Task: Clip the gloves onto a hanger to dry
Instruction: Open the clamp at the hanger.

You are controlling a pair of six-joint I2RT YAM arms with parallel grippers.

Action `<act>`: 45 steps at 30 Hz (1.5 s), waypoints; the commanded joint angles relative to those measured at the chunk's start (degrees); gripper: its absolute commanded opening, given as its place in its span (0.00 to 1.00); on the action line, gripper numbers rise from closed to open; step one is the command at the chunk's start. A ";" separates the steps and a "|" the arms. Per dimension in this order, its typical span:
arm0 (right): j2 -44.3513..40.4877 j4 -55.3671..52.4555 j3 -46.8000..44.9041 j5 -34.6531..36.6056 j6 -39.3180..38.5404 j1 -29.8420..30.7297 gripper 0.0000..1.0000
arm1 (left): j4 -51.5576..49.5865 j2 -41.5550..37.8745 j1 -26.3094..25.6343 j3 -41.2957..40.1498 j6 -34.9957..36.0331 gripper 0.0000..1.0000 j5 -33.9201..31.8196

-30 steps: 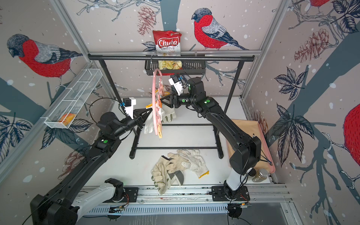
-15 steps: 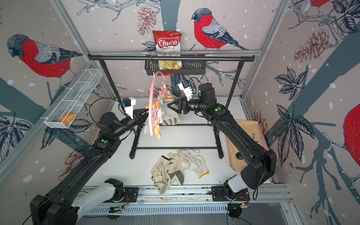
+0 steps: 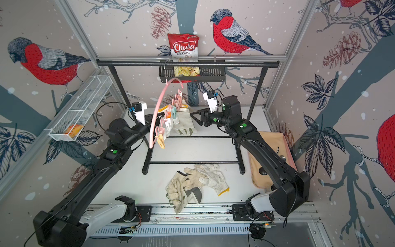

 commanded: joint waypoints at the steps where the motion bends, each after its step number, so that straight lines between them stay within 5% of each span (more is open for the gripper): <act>1: -0.20 5.01 -0.03 2.07 1.45 0.85 0.62 | 0.65 0.55 0.07 1.36 0.66 0.00 -3.37; 15: 3.11 10.32 1.53 2.94 3.79 5.39 0.54 | 1.07 3.27 -0.28 5.52 -1.61 0.00 -1.60; 45: 9.86 13.03 6.29 2.74 4.92 8.37 0.56 | 1.94 4.04 -1.53 5.69 -2.37 0.00 -1.52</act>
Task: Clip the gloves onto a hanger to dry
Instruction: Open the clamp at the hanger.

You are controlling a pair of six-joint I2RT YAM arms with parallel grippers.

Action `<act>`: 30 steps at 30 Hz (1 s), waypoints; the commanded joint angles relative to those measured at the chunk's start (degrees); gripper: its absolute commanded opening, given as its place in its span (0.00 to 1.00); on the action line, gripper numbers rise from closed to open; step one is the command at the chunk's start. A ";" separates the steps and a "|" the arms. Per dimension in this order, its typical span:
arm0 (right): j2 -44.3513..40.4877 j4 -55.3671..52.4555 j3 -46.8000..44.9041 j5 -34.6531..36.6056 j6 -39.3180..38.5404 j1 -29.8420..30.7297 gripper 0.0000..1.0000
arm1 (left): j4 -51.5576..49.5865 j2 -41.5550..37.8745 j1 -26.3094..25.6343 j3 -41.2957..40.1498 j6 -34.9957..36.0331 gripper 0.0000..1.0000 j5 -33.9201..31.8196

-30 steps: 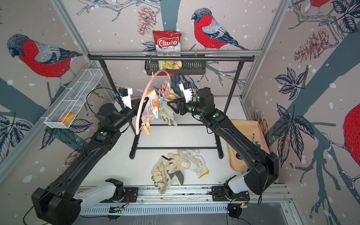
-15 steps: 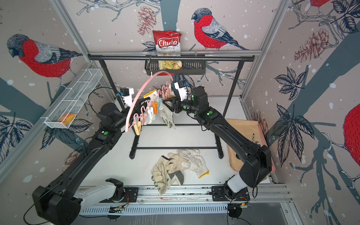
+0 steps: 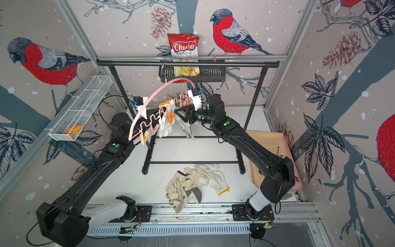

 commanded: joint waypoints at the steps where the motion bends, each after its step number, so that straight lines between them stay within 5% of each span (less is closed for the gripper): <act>1: 0.46 1.83 0.89 -0.13 0.78 0.27 0.56 | 2.58 -0.09 -0.06 0.42 -0.19 0.00 0.15; 30: 4.10 0.61 5.09 1.27 0.14 2.00 0.50 | 2.66 -0.18 -0.06 -0.07 -0.01 0.00 0.34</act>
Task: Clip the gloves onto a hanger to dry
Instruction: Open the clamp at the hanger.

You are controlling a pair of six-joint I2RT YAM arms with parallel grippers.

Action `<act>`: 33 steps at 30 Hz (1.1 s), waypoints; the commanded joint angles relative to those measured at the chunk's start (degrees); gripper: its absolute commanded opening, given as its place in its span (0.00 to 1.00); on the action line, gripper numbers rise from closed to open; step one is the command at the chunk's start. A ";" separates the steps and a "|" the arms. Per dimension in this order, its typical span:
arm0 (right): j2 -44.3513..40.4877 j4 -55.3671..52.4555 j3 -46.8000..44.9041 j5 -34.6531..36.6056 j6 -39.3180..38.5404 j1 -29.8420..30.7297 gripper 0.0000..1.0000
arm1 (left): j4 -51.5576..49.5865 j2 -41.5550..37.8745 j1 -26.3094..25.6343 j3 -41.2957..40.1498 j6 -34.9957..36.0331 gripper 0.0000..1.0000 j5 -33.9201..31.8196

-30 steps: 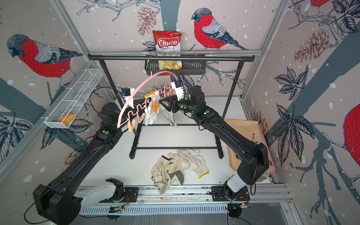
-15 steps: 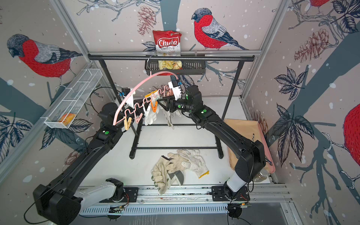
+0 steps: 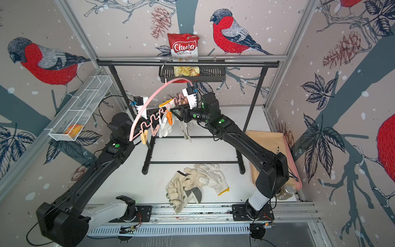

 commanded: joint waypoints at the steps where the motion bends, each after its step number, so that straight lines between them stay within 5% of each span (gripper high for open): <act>1: 0.21 0.77 0.80 0.49 0.17 0.10 0.49 | 2.64 -0.22 -0.01 0.01 0.00 0.00 0.35; 33: 0.77 -1.03 2.05 -0.04 -1.73 -0.17 0.27 | -3.34 -1.47 0.08 -0.55 3.66 0.00 2.83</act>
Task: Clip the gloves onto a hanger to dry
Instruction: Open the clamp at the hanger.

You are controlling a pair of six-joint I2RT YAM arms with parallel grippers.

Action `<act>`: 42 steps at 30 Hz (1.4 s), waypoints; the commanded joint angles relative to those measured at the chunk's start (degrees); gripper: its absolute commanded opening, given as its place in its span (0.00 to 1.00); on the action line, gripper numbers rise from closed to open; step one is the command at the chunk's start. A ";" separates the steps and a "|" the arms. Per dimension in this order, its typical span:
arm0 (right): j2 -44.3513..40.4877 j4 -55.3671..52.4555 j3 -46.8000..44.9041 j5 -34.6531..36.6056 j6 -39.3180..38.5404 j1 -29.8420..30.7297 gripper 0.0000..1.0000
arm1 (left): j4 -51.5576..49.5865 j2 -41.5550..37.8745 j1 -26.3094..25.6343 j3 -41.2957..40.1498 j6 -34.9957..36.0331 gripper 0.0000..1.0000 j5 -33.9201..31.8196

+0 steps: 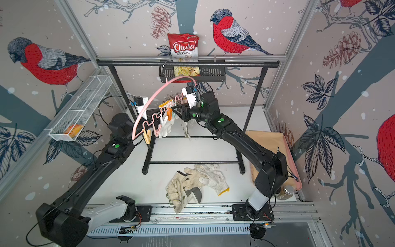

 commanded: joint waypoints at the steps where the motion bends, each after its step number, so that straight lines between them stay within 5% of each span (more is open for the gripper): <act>1: 0.10 -0.08 0.54 -0.33 -1.10 -0.08 0.27 | -3.84 -1.32 0.11 -0.51 4.41 0.00 2.66; 11: -0.21 -1.31 0.85 -1.13 -2.14 -1.06 0.27 | -14.84 -3.10 0.41 -2.99 17.51 0.00 10.59; 42: -0.85 -3.10 1.55 -2.86 -3.72 -2.21 0.27 | 8.16 2.46 2.88 -8.29 18.96 0.00 19.17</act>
